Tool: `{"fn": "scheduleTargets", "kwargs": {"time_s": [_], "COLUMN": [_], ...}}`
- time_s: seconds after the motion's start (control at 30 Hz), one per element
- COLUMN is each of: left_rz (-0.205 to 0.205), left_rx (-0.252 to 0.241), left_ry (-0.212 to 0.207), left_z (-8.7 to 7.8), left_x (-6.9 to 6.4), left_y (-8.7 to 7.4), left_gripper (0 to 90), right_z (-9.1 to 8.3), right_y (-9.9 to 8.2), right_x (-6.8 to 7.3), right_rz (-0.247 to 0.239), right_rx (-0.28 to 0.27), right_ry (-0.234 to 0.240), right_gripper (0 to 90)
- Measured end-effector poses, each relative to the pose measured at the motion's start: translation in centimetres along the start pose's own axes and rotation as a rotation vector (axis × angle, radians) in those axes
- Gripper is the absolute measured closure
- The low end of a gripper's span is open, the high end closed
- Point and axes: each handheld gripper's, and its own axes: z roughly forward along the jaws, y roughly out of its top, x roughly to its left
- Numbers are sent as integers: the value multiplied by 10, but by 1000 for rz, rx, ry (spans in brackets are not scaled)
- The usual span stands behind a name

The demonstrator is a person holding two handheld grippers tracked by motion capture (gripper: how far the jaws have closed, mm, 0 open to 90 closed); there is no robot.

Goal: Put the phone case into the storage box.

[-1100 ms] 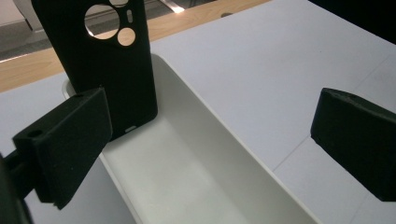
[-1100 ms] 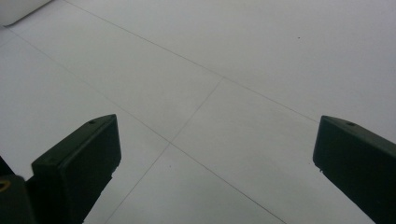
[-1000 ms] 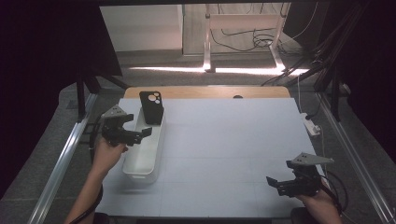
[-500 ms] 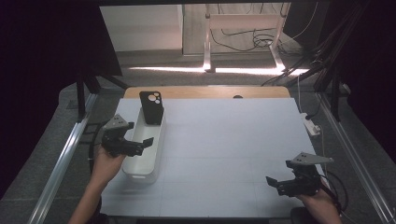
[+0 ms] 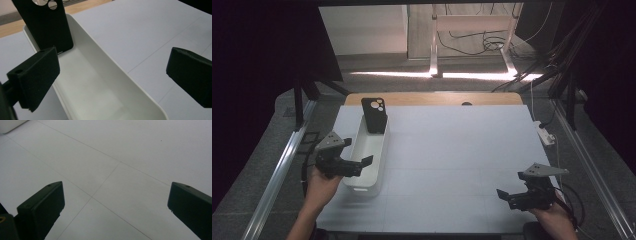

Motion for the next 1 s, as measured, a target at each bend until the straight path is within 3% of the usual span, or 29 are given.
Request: {"fn": "scheduleTargets", "kwargs": {"time_s": [1.0], "left_rz": [-30], "left_rx": [-9], "left_ry": [44], "left_z": [-44], "left_x": [-19], "left_y": [-38], "left_gripper": [0], "right_z": [0], "right_y": [0], "right_x": [1], "right_rz": [0], "right_rx": [-4], "right_ry": [-18], "right_gripper": [5]}}
